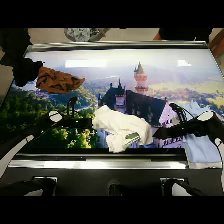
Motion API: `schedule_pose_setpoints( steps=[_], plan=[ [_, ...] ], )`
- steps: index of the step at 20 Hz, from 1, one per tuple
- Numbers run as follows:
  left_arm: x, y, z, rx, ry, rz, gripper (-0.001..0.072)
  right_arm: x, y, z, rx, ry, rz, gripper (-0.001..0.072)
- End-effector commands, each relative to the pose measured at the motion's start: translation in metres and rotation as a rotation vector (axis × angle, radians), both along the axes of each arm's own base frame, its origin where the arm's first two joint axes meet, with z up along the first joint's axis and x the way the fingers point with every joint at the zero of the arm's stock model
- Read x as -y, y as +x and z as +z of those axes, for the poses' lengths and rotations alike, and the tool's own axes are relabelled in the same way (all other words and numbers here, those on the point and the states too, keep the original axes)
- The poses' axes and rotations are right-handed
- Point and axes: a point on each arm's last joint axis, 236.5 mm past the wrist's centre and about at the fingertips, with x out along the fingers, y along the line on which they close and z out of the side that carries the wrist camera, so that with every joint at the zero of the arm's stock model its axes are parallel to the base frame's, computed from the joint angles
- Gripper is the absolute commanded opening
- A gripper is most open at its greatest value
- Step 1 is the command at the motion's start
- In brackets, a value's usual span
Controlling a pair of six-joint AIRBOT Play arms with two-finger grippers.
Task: Fold the shirts.
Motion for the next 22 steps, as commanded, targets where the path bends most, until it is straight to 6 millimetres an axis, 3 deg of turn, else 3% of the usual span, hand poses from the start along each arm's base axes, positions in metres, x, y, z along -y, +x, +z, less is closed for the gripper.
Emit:
schedule_pose_setpoints(
  steps=[1,4,5,6,7,9,10,11,12,14,15,16,17,18,19,20,22],
  plan=[
    [0.0,0.001,0.004,0.014,-0.001,-0.006,0.0026,-0.009,0.001,-0.024,-0.1,0.041,-0.039,0.0698],
    [0.001,0.002,0.012,0.035,-0.007,-0.006,0.0026,-0.037,-0.001,-0.047,-0.162,0.031,-0.003,0.0694],
    [0.0,0.003,0.015,0.042,-0.009,-0.005,0.0026,-0.041,0.002,-0.052,-0.147,0.016,0.008,0.0584],
    [0.0,0.004,0.019,0.052,-0.012,-0.002,0.0026,-0.045,0.003,-0.05,-0.139,0.015,0.022,0.0123],
    [-0.002,0.009,0.027,0.071,-0.018,0.003,0.0026,-0.047,0.005,-0.04,-0.13,0.027,0.037,0.0037],
    [-0.009,0.031,0.065,0.184,-0.034,0.009,0.0025,-0.04,0.018,-0.009,-0.036,0.0,0.127,0.0037],
    [-0.016,0.049,0.102,0.282,-0.049,0.022,0.0024,-0.032,0.031,0.017,0.044,-0.042,0.162,0.0037],
    [-0.025,0.068,0.152,0.405,-0.066,0.046,0.0024,-0.023,0.049,0.05,0.152,-0.099,0.179,0.0037],
    [-0.037,0.083,0.209,0.539,-0.084,0.079,0.0024,-0.013,0.071,0.097,0.306,-0.168,0.179,0.0037],
    [-0.069,0.094,0.352,0.861,-0.119,0.164,0.0024,0.005,0.105,0.22,0.679,-0.322,0.137,0.0037],
    [-0.089,0.082,0.431,1.038,-0.135,0.213,0.0024,0.016,0.109,0.297,0.894,-0.415,0.087,0.0037],
    [-0.106,0.061,0.5,1.194,-0.145,0.255,0.0024,0.027,0.101,0.37,1.086,-0.499,0.011,0.0038],
    [-0.123,0.031,0.564,1.347,-0.148,0.293,0.0025,0.039,0.079,0.442,1.262,-0.575,-0.093,0.0037],
    [-0.135,0.0,0.61,1.465,-0.145,0.319,0.0024,0.051,0.048,0.5,1.398,-0.626,-0.205,0.0037],
    [-0.144,-0.032,0.646,1.563,-0.137,0.338,0.0024,0.057,0.018,0.538,1.489,-0.65,-0.288,0.0037],
    [-0.148,-0.056,0.668,1.63,-0.13,0.351,0.0024,0.059,-0.01,0.561,1.551,-0.669,-0.333,0.0037],
    [-0.155,-0.089,0.692,1.713,-0.115,0.376,0.0024,0.058,-0.04,0.577,1.598,-0.687,-0.351,0.0037]
  ],
)
